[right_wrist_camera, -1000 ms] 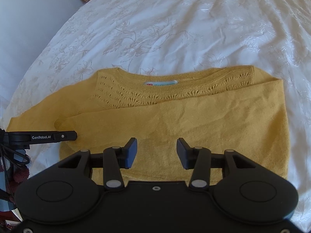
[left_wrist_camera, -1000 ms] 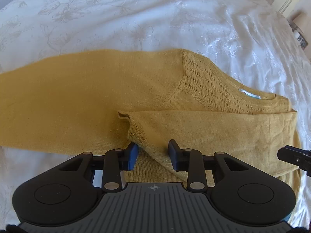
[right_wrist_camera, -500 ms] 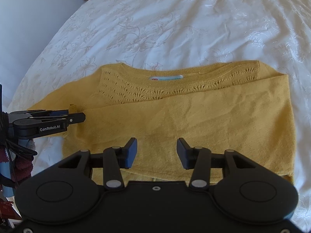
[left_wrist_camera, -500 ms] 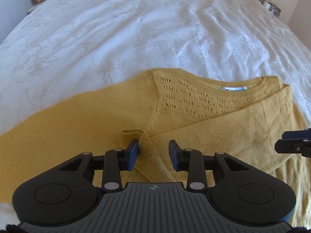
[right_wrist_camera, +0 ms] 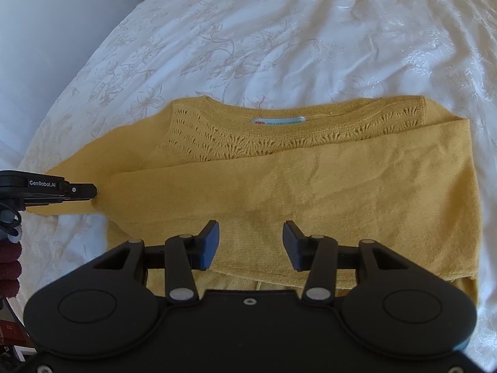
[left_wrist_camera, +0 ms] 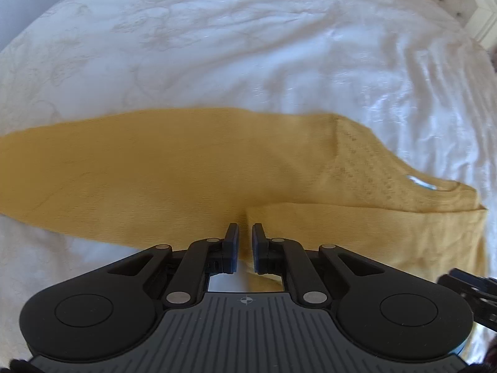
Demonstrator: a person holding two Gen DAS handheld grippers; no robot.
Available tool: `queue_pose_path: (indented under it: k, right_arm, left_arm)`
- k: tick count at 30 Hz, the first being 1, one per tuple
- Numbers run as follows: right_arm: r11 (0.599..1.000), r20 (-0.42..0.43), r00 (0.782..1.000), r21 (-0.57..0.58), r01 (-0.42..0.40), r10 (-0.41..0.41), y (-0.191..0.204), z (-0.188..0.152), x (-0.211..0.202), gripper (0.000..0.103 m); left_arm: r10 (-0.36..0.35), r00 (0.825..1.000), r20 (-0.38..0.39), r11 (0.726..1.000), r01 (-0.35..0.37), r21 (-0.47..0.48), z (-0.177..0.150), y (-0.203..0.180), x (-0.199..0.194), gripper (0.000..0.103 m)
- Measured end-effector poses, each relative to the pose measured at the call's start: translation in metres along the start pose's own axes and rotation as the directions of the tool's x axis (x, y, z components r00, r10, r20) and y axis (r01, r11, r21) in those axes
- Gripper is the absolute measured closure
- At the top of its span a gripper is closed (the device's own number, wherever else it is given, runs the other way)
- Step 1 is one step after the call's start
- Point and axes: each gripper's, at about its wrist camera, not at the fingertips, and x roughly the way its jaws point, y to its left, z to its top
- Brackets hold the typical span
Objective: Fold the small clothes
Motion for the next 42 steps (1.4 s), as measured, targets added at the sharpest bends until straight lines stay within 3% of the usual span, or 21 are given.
queue_pose_path:
  k: [2, 6, 14, 16, 18, 20, 22, 26, 33, 42]
  right_arm:
    - [1.000, -0.004, 1.000, -0.009, -0.001, 0.001, 0.004, -0.001, -0.001, 0.049]
    - [0.999, -0.009, 1.000, -0.034, 0.011, -0.012, 0.011, -0.004, 0.001, 0.049]
    - [0.991, -0.077, 0.988, -0.044, 0.130, -0.133, 0.011, -0.001, 0.045, 0.049]
    - [0.987, -0.069, 0.985, -0.031, 0.156, -0.158, 0.014, 0.004, 0.043, 0.048]
    - [0.989, -0.042, 0.988, -0.021, 0.146, -0.147, 0.023, 0.007, 0.032, 0.048]
    - [0.991, -0.026, 0.991, -0.032, 0.133, -0.134, 0.034, 0.007, 0.021, 0.048]
    - [0.991, -0.014, 0.992, -0.048, 0.125, -0.126, 0.047, 0.005, 0.009, 0.048]
    - [0.993, -0.001, 0.994, -0.048, 0.111, -0.111, 0.070, -0.001, -0.006, 0.043]
    - [0.994, 0.023, 0.994, -0.040, 0.103, -0.102, 0.110, -0.007, -0.015, 0.042]
    - [0.995, 0.017, 0.996, -0.044, 0.091, -0.090, 0.148, -0.009, -0.012, 0.041]
  left_arm:
    - [0.075, 0.997, 0.006, 0.997, -0.075, -0.004, -0.001, 0.009, 0.008, 0.094]
    - [0.113, 0.993, 0.013, 0.992, -0.112, -0.058, -0.002, 0.033, 0.005, 0.093]
    - [0.128, 0.991, 0.048, 0.977, -0.117, -0.179, -0.016, 0.097, -0.028, 0.093]
    - [0.106, 0.993, 0.060, 0.970, -0.090, -0.227, -0.021, 0.121, -0.036, 0.092]
    - [0.055, 0.995, 0.081, 0.958, -0.030, -0.285, -0.027, 0.147, -0.042, 0.079]
    - [-0.015, 0.992, 0.124, 0.941, 0.056, -0.333, -0.034, 0.176, -0.046, 0.056]
    - [-0.042, 0.990, 0.138, 0.929, 0.090, -0.360, -0.036, 0.199, -0.047, 0.049]
    - [0.043, 0.987, 0.156, 0.930, 0.018, -0.367, -0.030, 0.239, -0.053, 0.048]
    - [0.121, 0.977, 0.178, 0.926, -0.047, -0.374, -0.006, 0.298, -0.049, 0.048]
    - [0.108, 0.981, 0.161, 0.893, -0.025, -0.449, -0.004, 0.328, -0.024, 0.048]
